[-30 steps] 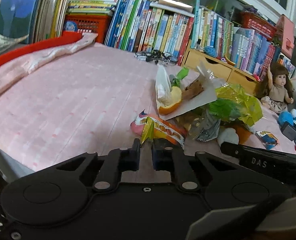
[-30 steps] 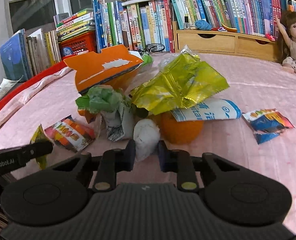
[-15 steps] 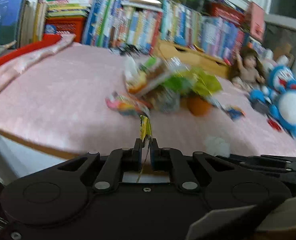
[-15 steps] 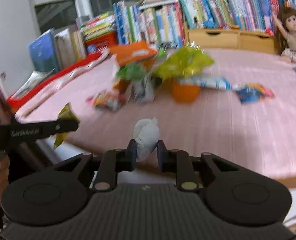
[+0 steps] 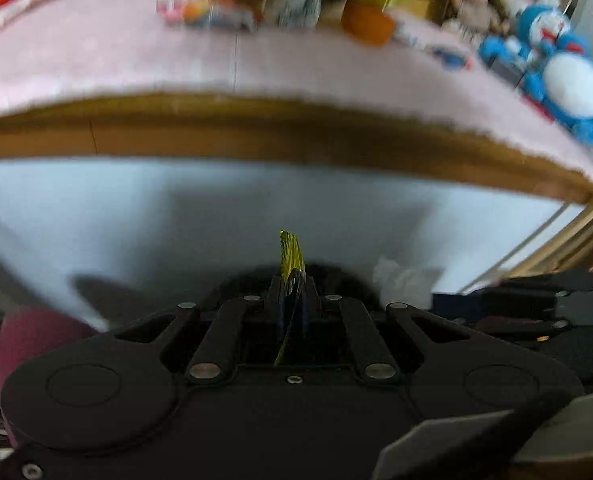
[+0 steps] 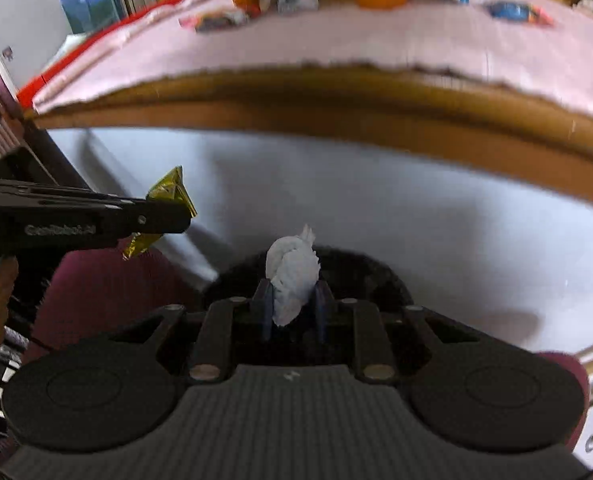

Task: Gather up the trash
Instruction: 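Carry both items down into the black bin and open both tools, then grasp the yellow foil bag with the right tool while the left tool grasps a snack wrapper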

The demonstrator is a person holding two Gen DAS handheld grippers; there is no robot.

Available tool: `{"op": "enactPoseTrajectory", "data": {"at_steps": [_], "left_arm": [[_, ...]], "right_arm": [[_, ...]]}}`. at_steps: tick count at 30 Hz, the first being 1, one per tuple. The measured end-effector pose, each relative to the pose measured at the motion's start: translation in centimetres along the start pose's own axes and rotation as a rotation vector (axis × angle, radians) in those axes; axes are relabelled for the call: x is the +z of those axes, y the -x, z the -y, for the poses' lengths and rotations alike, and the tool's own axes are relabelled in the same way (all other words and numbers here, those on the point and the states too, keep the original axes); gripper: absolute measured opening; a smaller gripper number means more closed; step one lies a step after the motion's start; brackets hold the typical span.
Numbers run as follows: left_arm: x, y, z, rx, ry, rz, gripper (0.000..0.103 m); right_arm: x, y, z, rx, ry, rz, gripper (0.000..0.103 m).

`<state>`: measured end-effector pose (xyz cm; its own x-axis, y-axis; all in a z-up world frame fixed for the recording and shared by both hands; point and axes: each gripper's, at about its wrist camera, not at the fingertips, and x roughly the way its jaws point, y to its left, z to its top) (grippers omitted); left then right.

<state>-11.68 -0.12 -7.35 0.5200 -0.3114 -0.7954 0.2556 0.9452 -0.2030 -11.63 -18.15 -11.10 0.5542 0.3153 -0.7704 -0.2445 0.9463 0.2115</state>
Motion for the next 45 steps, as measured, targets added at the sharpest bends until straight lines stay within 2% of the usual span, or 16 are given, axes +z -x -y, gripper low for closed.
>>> {"op": "enactPoseTrajectory", "data": {"at_steps": [4,7,13,17,20,21,24,29,34,38,40,45], "left_arm": [[-1.1,-2.6,-0.6,-0.006,0.025,-0.094,0.008],[-1.6,-3.7,-0.9,-0.024,0.044,-0.132,0.008],[-2.0,-4.9,-0.9,-0.033,0.042,-0.162,0.011],[-1.1,-5.0,-0.7,-0.024,0.039,-0.179,0.013],[-0.9,-5.1,-0.5,-0.012,0.039,-0.188,0.020],[-0.9,-5.2,-0.5,-0.011,0.041,-0.188,0.025],[-0.8,-5.2,-0.7,-0.015,0.054,-0.182,0.044],[-0.1,-4.6,-1.0,-0.002,0.063,-0.172,0.051],[1.1,-2.2,-1.1,0.018,0.053,-0.085,0.058],[2.6,0.9,-0.7,0.046,0.011,0.040,0.069],[3.4,2.6,-0.5,0.056,-0.002,0.107,0.079],[5.9,6.5,-0.2,0.064,-0.010,0.274,0.088]], "right_arm": [[-0.9,-1.2,0.8,-0.001,-0.028,-0.048,0.027],[-1.4,-1.7,1.1,-0.001,-0.042,-0.071,0.027],[-1.6,-2.4,0.8,-0.003,-0.042,-0.088,0.029],[-1.6,-2.3,0.9,-0.004,-0.041,-0.090,0.035],[-1.3,-2.2,0.9,0.002,-0.041,-0.083,0.053],[-1.3,-2.1,0.9,0.006,-0.041,-0.079,0.055],[-1.3,-2.0,1.0,0.007,-0.037,-0.072,0.059],[-0.9,-1.6,1.3,0.001,-0.051,-0.052,0.061],[0.0,-0.1,1.7,-0.004,-0.048,0.008,0.063],[1.3,1.9,1.8,-0.021,-0.026,0.085,0.063],[2.3,3.1,2.0,-0.019,-0.020,0.138,0.065],[5.2,6.5,2.4,-0.027,-0.005,0.288,0.071]]}}
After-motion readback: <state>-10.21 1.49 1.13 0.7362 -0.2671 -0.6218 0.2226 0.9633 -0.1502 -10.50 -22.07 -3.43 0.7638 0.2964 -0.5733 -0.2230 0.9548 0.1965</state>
